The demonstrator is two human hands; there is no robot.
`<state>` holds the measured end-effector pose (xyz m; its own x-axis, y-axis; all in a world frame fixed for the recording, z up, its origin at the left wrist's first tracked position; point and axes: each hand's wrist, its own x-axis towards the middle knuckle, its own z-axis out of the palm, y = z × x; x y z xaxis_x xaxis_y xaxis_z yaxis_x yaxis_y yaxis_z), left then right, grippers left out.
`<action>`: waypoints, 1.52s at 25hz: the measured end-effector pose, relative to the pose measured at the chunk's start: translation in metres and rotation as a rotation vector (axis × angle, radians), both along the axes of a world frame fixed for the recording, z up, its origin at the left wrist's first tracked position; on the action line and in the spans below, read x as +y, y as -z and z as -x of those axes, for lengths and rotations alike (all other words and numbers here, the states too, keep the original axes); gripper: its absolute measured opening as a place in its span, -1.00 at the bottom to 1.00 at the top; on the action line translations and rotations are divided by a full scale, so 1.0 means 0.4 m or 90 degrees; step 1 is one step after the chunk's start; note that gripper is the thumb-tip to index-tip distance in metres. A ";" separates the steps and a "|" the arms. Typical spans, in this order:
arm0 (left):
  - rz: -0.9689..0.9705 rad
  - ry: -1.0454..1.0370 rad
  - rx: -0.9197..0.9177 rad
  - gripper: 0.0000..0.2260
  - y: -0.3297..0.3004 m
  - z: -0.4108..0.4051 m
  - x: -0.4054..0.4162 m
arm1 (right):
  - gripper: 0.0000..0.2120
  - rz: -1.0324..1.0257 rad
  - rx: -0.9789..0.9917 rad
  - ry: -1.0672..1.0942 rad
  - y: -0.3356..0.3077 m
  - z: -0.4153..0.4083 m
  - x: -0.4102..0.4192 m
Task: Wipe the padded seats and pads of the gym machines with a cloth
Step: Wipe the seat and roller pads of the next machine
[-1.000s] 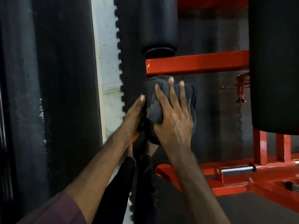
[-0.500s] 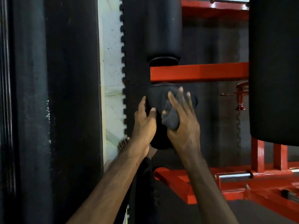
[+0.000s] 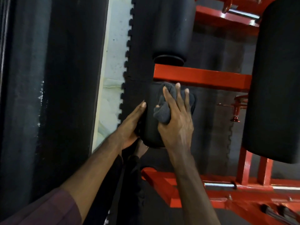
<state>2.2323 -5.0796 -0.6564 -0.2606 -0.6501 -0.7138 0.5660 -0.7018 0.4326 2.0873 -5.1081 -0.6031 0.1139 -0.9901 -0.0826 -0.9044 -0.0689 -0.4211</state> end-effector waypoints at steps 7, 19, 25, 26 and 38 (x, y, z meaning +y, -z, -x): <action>-0.030 -0.062 -0.070 -0.47 0.000 0.021 0.005 | -0.43 -0.010 0.002 -0.046 -0.039 0.023 0.236; -0.013 -0.014 -0.325 -0.38 -0.072 0.086 0.018 | -0.34 -0.008 -0.014 -0.039 -0.045 0.025 0.247; 0.022 -0.049 -0.320 -0.54 -0.051 0.062 0.030 | -0.37 0.006 -0.005 -0.005 -0.009 -0.010 0.004; 0.004 -0.072 -0.290 -0.55 -0.052 0.054 0.029 | -0.37 0.010 0.009 -0.001 -0.005 -0.019 -0.027; -0.115 -0.034 -0.010 -0.54 -0.052 0.015 0.004 | -0.34 -0.028 0.060 -0.016 -0.025 -0.023 0.029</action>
